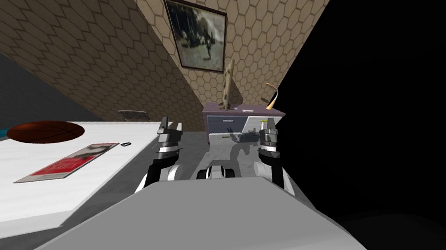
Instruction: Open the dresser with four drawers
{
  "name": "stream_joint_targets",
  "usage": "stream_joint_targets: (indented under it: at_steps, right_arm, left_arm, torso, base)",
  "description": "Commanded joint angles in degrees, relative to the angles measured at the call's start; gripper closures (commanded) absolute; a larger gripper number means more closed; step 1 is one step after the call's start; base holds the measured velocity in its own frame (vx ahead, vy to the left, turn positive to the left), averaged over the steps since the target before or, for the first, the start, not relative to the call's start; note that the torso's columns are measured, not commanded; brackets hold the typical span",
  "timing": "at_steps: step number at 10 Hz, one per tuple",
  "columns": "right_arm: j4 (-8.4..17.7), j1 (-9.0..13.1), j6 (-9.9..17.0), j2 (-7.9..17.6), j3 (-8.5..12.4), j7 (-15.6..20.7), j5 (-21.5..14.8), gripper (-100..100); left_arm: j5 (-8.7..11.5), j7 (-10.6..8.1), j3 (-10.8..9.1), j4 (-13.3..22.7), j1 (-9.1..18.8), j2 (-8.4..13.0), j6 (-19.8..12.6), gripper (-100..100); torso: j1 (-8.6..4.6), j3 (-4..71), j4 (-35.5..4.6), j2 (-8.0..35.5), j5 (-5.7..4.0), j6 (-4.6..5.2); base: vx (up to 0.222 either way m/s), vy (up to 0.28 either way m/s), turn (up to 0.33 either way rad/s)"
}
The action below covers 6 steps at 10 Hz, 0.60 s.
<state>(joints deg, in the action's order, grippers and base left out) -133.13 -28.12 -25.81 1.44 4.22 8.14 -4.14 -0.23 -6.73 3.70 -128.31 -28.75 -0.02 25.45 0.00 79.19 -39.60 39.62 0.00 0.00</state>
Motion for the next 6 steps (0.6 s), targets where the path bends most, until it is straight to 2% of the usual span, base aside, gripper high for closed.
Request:
stream_joint_targets:
  at_steps: [1,4,5,6]
  right_arm:
    - [1.0,0.4,-0.2,2.7,0.4,2.3,-0.8,-100]
    - [3.6,1.5,-0.9,5.9,1.5,7.1,-2.7,-100]
    - [3.6,1.5,-0.9,5.9,1.5,7.9,-2.7,-100]
    - [4.8,2.0,-1.2,6.7,1.9,10.0,-3.6,-100]
  left_arm:
    - [0.0,0.0,0.0,0.0,0.0,0.0,0.0,0]
    - [0.0,0.0,0.0,0.0,0.0,0.0,0.0,0]
    - [0.0,0.0,0.01,0.0,0.0,0.0,0.0,0]
    - [0.0,0.0,0.0,0.0,0.0,0.0,0.0,0]
  torso:
    - [0.04,4.0,-1.9,1.9,0.01,0.0]
    - [0.04,5.4,-2.6,2.6,0.02,0.0]
    - [0.04,5.4,-2.6,2.6,0.01,0.0]
    - [-0.01,5.4,-2.7,2.7,0.0,0.0]
  base:
    - [0.035,0.027,0.01]
    - [0.061,0.049,0.014]
    - [0.062,0.047,0.008]
    - [0.054,0.042,0.013]
